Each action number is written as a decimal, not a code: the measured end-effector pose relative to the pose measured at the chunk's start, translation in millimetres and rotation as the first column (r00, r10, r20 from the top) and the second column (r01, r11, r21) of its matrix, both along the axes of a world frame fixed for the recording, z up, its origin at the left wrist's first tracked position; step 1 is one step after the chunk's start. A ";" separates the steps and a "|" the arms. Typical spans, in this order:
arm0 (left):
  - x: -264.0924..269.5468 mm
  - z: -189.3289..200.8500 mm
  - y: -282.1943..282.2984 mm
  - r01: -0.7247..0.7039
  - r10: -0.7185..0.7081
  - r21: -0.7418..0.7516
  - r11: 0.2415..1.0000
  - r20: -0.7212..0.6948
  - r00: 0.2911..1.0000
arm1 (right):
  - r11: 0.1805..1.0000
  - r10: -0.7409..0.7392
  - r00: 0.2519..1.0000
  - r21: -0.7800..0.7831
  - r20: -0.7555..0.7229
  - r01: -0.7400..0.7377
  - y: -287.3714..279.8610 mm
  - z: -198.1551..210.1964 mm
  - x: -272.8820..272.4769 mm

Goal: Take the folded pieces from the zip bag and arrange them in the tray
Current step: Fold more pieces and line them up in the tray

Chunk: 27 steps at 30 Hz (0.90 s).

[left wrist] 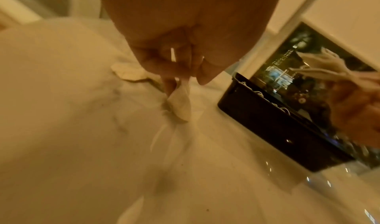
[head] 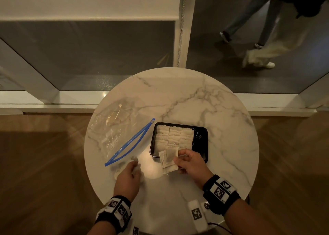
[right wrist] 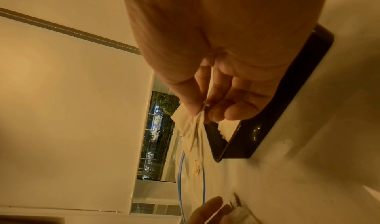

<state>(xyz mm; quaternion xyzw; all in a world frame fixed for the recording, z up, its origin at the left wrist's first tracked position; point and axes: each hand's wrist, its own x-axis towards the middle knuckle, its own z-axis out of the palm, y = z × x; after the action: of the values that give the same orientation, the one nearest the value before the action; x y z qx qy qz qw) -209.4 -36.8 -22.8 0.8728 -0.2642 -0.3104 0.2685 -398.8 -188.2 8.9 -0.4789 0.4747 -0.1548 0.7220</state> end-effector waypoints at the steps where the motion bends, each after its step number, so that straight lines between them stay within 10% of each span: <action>1: -2.4 3.4 -1.3 0.018 -0.021 0.038 0.999 0.083 0.996 | 1.000 0.006 1.000 -0.004 0.000 -0.006 -1.1 0.5 -0.6; 5: -19.2 19.8 -13.6 0.000 0.009 -0.054 0.999 0.167 0.986 | 1.000 0.017 1.000 0.000 0.019 -0.017 -3.8 3.2 -0.1; 7: -28.7 30.0 -22.8 -0.055 0.025 -0.213 0.976 -0.139 0.990 | 1.000 0.023 0.999 0.001 0.035 -0.023 -4.1 5.0 0.6; 11: -42.3 50.1 -41.3 -0.187 -0.070 -0.294 0.937 -0.685 0.725 | 0.999 0.039 0.999 -0.009 0.034 -0.039 -4.7 6.2 3.6; 27: -48.4 48.6 -44.5 -0.175 -0.035 -0.339 0.924 -0.534 0.845 | 0.994 0.052 0.997 -0.102 0.064 -0.045 -15.3 11.0 -3.7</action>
<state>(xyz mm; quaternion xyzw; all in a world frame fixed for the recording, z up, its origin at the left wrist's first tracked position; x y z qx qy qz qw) -257.8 -81.2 25.8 0.6944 -0.2013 -0.4728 0.5038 -402.4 -203.5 19.8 -0.5208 0.4304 -0.1768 0.7158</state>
